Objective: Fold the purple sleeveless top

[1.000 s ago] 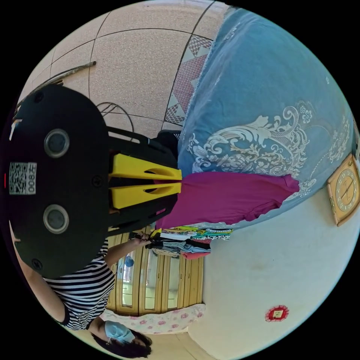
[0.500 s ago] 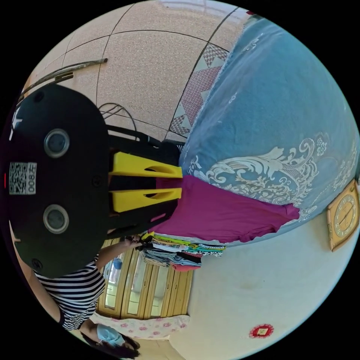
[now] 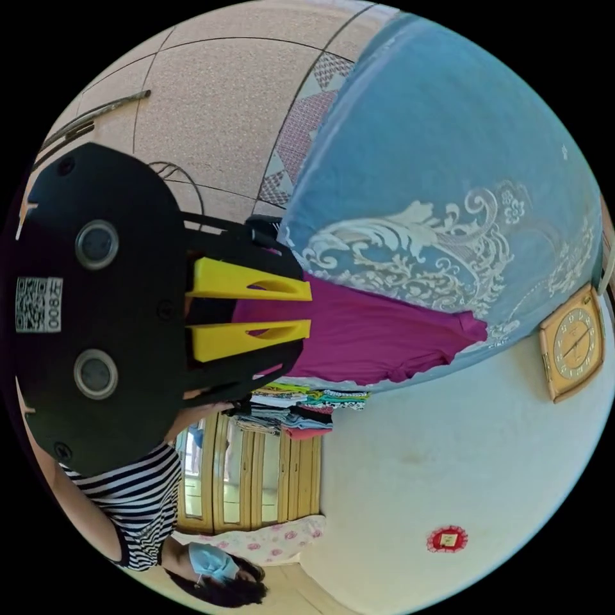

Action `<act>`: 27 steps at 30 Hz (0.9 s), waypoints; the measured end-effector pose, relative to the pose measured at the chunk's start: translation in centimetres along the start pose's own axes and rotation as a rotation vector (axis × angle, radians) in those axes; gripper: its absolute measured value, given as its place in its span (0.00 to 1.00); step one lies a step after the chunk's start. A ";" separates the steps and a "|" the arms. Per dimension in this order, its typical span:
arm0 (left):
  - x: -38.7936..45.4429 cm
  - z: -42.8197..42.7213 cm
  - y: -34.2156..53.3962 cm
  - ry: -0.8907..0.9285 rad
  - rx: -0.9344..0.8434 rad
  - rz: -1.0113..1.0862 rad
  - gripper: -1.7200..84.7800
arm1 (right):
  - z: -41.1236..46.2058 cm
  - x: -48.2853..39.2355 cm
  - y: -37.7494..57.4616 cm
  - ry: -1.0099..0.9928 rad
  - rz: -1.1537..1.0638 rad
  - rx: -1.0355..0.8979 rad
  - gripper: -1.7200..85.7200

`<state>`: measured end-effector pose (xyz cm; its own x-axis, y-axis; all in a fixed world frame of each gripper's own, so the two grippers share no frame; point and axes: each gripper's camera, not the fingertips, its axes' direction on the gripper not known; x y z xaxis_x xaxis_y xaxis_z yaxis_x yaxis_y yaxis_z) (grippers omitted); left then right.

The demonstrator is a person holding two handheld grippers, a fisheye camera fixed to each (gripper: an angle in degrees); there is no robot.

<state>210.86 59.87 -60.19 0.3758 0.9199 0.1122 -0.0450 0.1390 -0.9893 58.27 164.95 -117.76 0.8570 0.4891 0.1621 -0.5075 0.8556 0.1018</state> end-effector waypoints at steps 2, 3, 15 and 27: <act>1.5 1.2 -2.7 0.014 -0.003 0.054 0.09 | 0.7 -2.1 -3.1 0.062 -0.068 0.000 0.03; 2.5 2.2 -4.7 0.008 -0.010 0.091 0.10 | 1.3 -3.5 -5.5 0.109 -0.115 0.005 0.03; 10.0 9.6 -27.4 -0.311 0.061 0.288 0.14 | 8.6 -12.4 -31.3 0.616 -0.350 0.048 0.10; 9.8 19.2 -40.7 -0.515 -0.002 0.270 0.06 | 17.7 -11.2 -41.0 0.767 -0.356 0.016 0.06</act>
<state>198.62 70.22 -17.03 -0.1480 0.9824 -0.1137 -0.0749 -0.1258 -0.9892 67.88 121.38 -106.42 0.7859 0.1756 -0.5929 -0.1926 0.9806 0.0352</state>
